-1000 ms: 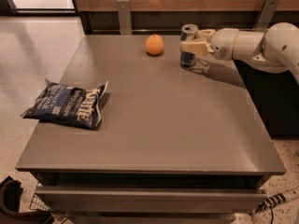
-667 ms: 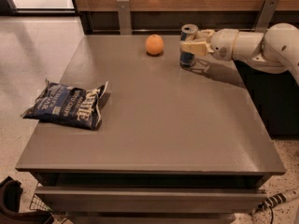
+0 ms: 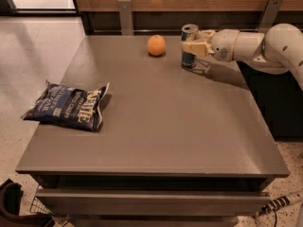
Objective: Move redbull can near orange
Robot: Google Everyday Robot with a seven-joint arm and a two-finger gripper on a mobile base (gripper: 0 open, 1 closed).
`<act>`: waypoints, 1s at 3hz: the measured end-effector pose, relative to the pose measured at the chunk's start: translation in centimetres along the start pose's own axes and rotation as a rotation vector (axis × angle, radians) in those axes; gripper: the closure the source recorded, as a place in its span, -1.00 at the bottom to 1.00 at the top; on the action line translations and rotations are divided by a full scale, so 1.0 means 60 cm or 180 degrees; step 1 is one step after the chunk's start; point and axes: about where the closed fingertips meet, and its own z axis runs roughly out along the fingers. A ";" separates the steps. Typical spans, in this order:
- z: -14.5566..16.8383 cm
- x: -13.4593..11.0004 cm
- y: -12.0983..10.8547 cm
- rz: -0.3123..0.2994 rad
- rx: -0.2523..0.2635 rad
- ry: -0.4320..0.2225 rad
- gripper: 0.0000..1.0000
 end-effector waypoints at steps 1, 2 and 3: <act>0.005 0.000 0.003 0.0002 -0.0015 -0.0002 -0.43; 0.010 0.000 0.005 0.0003 -0.0031 -0.0004 -0.89; 0.013 -0.001 0.007 0.0004 -0.0041 -0.0006 -1.00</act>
Offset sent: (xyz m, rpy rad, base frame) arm 0.0003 0.0031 -0.0005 0.0008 0.0009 0.0044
